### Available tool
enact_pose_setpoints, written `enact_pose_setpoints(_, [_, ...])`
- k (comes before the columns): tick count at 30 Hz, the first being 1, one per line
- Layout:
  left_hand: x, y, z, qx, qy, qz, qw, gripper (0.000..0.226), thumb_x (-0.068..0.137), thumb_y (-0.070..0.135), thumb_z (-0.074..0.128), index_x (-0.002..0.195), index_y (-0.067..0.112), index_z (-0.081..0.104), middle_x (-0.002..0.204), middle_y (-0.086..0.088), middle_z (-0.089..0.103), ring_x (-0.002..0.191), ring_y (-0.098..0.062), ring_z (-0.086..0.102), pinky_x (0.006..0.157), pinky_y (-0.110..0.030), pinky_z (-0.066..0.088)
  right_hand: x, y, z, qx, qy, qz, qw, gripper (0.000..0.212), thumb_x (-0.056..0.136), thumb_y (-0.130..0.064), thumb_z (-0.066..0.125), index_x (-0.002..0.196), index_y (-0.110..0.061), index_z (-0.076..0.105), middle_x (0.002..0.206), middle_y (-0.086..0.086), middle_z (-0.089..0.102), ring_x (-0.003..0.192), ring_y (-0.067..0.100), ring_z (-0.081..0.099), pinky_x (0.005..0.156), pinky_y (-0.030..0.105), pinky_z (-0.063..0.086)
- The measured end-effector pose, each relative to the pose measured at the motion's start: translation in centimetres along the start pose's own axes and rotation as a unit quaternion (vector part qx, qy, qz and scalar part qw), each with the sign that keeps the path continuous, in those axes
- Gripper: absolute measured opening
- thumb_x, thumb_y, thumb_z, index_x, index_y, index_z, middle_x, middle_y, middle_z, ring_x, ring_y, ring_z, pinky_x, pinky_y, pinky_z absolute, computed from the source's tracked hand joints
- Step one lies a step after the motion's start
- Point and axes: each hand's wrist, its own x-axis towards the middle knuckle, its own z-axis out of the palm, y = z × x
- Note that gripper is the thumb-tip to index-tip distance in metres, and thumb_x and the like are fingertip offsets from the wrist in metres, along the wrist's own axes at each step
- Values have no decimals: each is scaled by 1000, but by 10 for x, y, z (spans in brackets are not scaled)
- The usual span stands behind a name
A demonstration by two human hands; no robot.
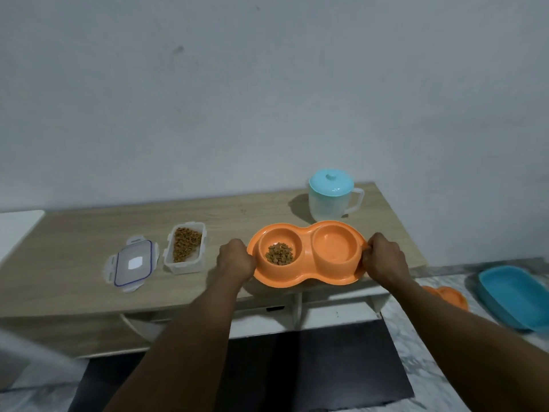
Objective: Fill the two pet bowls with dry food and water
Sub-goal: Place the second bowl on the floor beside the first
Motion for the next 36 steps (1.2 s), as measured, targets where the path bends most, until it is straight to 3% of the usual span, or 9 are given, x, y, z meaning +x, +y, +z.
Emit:
enact_pose_setpoints(6, [-38,23,9,-18,-48,57,997,7,72,6,62,77,7,66,70,-14,70,58,-28,69,62,-37,61,-59,53,-34,4,35,43,998,11,94,-20,45,89,-12,50,81,11,62,75,33,61,68,44,54])
enact_pose_setpoints(10, [-65,54,35,-9,-92,99,991,14,60,8,62,73,7,68,70,-13,69,65,-28,68,63,-37,60,-85,104,-54,-3,66,90,994,10,94,-20,46,87,-14,51,80,7,64,74,28,61,67,43,54])
enact_pose_setpoints(16, [-117,128,96,6,-131,153,980,12,69,10,66,81,10,65,85,-11,66,76,-29,65,65,-35,56,-108,200,-96,3,89,165,982,11,92,-20,47,82,-17,51,77,6,63,71,26,61,65,46,57])
enact_pose_setpoints(20, [-155,185,149,9,-147,170,974,10,73,7,64,82,8,67,79,-10,65,75,-28,65,66,-35,56,-115,274,-129,-2,95,189,977,12,96,-18,48,84,-17,50,77,4,60,69,23,57,58,36,46])
enact_pose_setpoints(24, [-189,246,206,0,-170,174,970,9,73,3,59,71,8,66,62,-7,65,54,-16,61,48,-26,46,-105,352,-166,-11,89,200,976,11,97,-20,46,86,-19,49,79,4,59,72,25,58,62,39,50])
enact_pose_setpoints(27, [-210,286,250,11,-189,186,964,12,67,4,55,58,10,61,53,-8,66,53,-21,66,52,-34,56,-94,410,-190,-16,78,215,973,9,93,-26,45,86,-22,48,79,4,62,72,26,60,66,46,57])
enact_pose_setpoints(31, [-235,327,296,10,-197,180,964,8,68,2,58,70,8,62,66,-10,69,66,-25,68,61,-35,57,-81,467,-219,-40,71,224,971,8,97,-26,46,91,-22,49,82,4,62,72,22,60,66,40,55])
enact_pose_setpoints(36, [-235,368,341,7,-207,172,963,11,62,3,57,71,8,62,62,-11,70,61,-29,71,61,-46,62,-49,520,-228,-48,63,235,969,9,97,-26,46,89,-21,49,83,6,62,73,23,59,66,40,53])
